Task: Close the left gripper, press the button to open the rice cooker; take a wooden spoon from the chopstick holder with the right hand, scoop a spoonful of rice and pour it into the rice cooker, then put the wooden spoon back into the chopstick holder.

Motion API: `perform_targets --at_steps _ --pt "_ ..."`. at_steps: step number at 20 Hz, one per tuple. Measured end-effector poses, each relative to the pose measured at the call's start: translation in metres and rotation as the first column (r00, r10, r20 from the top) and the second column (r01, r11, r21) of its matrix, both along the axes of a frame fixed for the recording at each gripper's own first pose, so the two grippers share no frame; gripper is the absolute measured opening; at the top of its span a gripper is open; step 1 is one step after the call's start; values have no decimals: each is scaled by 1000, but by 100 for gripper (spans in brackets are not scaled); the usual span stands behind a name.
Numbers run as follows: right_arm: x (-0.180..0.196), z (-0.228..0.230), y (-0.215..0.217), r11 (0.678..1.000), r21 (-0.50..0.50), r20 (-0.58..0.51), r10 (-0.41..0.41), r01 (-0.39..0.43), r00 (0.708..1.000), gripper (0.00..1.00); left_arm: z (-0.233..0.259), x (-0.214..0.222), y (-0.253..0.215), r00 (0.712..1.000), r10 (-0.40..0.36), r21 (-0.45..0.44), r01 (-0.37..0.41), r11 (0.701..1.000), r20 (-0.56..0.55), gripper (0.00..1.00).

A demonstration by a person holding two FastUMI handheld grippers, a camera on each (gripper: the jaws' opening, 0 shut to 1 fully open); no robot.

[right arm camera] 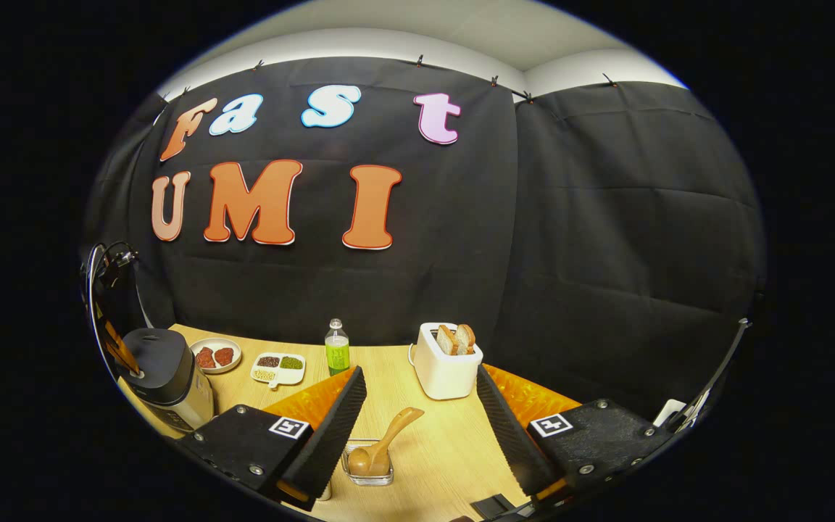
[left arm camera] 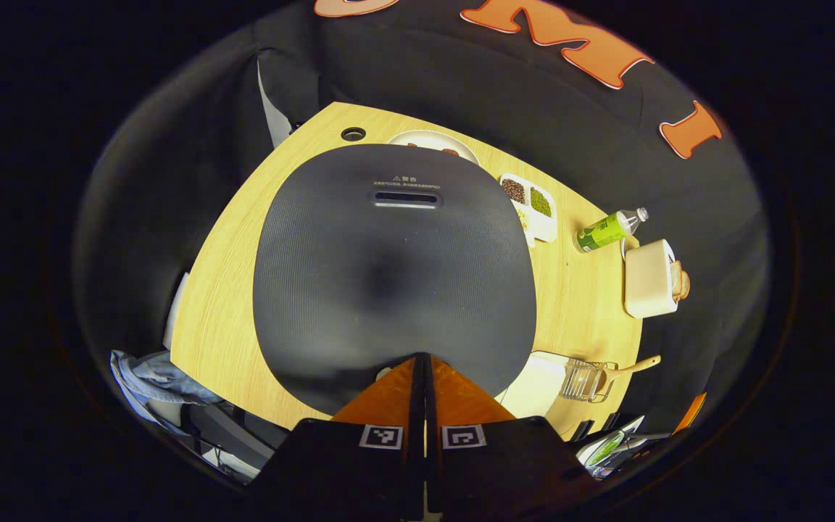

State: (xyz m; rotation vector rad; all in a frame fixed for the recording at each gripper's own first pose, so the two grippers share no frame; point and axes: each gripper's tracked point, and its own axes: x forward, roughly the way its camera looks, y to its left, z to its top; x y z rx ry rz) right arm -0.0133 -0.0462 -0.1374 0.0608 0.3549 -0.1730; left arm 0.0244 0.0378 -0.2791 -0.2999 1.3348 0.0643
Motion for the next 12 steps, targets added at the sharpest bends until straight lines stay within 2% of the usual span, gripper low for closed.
perform_targets --at_steps 1,3,4,5,7,8,9,12 --pt "0 -3 2 1000 2 -7 4 -4 1000 95 1 -2 -1 1000 -8 -10 8 1000 -14 6" --pt "-1 -8 3 1000 5 -21 8 -8 1000 95 1 -4 -1 999 -39 -9 39 999 30 6" --pt "0 -13 4 1000 7 -31 11 -11 999 95 1 -4 -1 998 -45 -2 45 999 54 2" --pt "0 -17 5 1000 11 -41 16 -16 999 95 4 0 -2 995 -48 10 47 999 87 6" --pt "2 -24 6 1000 16 -56 25 -24 998 96 16 3 -1 987 -68 42 63 997 146 6" --pt "3 -29 8 999 14 -64 30 -29 998 95 24 2 -1 982 -83 61 74 995 172 2" --pt "4 -35 10 999 14 -78 37 -36 996 95 33 6 -2 974 -96 84 80 993 206 6" --pt "5 -46 18 997 33 -101 66 -63 993 95 57 16 -2 935 -165 175 114 978 313 6"
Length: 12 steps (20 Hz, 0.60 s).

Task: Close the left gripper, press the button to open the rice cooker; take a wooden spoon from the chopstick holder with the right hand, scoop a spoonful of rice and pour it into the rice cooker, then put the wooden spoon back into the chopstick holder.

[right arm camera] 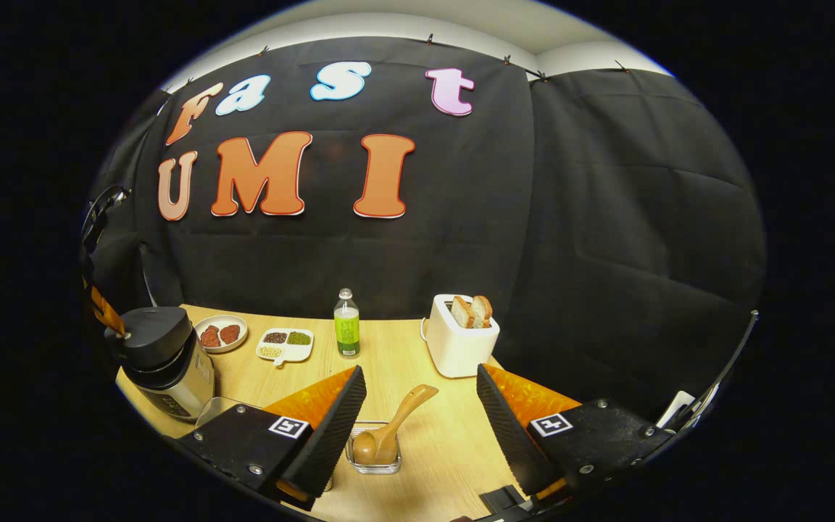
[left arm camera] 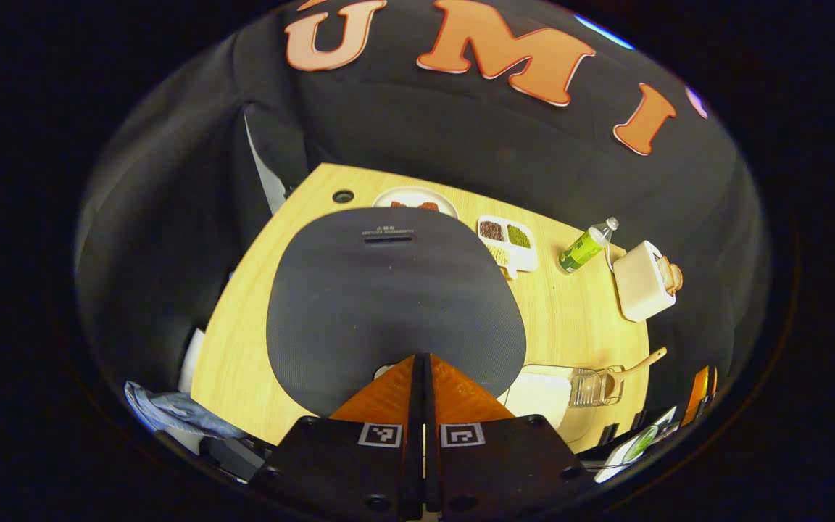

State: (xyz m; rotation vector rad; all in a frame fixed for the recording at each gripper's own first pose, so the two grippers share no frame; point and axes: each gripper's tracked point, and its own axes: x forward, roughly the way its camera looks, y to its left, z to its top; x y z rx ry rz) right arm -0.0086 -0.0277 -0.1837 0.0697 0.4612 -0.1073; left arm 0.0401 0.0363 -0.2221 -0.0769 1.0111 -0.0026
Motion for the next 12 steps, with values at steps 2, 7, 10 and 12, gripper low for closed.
perform_targets --at_steps 2,7,10,12 --pt "2 -8 4 1000 20 -18 17 -16 1000 95 17 8 1 996 -23 55 18 998 82 9" --pt "3 -36 18 995 82 -81 58 -52 995 95 64 36 10 959 -30 164 -18 986 283 6" --pt "3 -51 22 991 124 -118 74 -60 990 95 94 40 13 920 -32 198 -50 979 390 14" --pt "6 -58 22 988 139 -130 83 -65 988 95 115 45 13 885 -34 196 -66 978 463 32"
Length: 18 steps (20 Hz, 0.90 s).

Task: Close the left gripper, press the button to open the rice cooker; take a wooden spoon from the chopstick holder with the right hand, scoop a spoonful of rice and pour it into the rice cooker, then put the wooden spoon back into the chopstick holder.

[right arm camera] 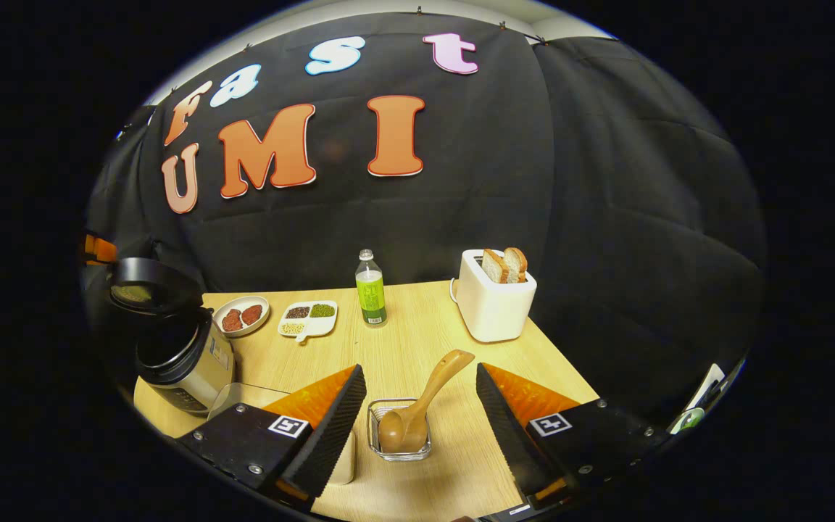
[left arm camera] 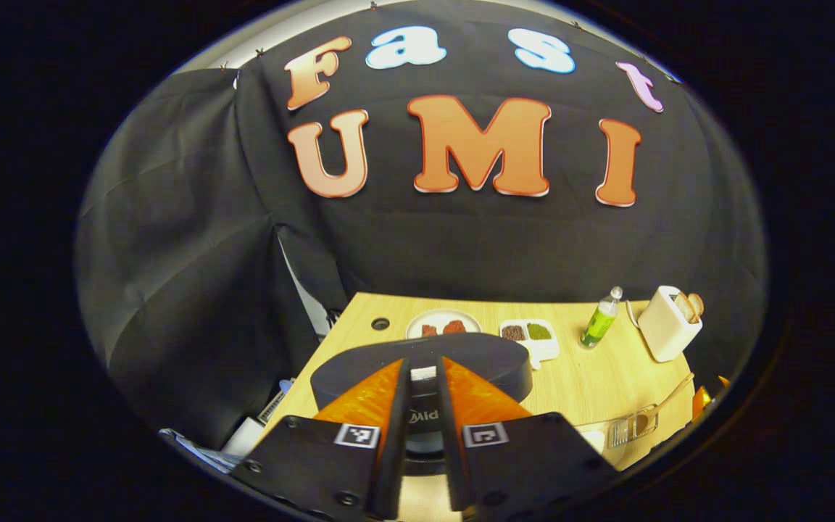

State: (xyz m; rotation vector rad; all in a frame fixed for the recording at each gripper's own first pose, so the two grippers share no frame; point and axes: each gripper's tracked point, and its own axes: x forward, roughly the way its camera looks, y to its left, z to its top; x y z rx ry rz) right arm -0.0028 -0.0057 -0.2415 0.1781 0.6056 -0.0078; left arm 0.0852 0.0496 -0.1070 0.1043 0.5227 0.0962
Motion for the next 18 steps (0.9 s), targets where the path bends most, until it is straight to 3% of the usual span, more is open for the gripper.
perform_targets --at_steps 2,4,5,6,8,10,11,13,14,15,17,18 --pt "2 -5 0 1000 9 -9 5 -5 1000 95 10 -1 -3 999 -7 -1 7 1000 40 41" --pt "6 -11 -1 1000 18 -19 8 -8 1000 95 14 -7 -11 998 -20 -3 20 1000 60 58" --pt "8 -14 -1 1000 23 -27 8 -8 1000 95 16 -9 -14 997 -23 4 23 1000 74 75" --pt "9 -19 -2 1000 29 -35 8 -7 999 95 21 -10 -16 995 -32 8 32 999 92 71" --pt "12 -27 -2 999 40 -56 8 -6 998 95 28 -15 -27 989 -56 22 53 998 136 79" --pt "17 -38 -2 998 55 -84 9 -5 996 95 36 -21 -34 982 -78 45 72 996 174 95" --pt "18 -45 -1 998 66 -102 12 -5 995 95 38 -26 -38 979 -83 50 75 996 186 98" --pt "24 -58 1 996 92 -128 15 -3 992 95 40 -35 -45 974 -93 61 82 995 207 88" --pt "25 -63 2 994 105 -141 16 -1 990 95 43 -37 -46 971 -97 74 83 994 216 93" --pt "28 -71 3 993 115 -157 11 7 988 94 43 -40 -48 970 -101 82 84 993 223 88" --pt "32 -84 7 987 160 -191 9 23 982 92 38 -50 -67 964 -152 50 144 988 217 98" --pt "35 -90 9 983 183 -205 6 32 979 92 35 -56 -75 963 -168 31 166 986 211 93"
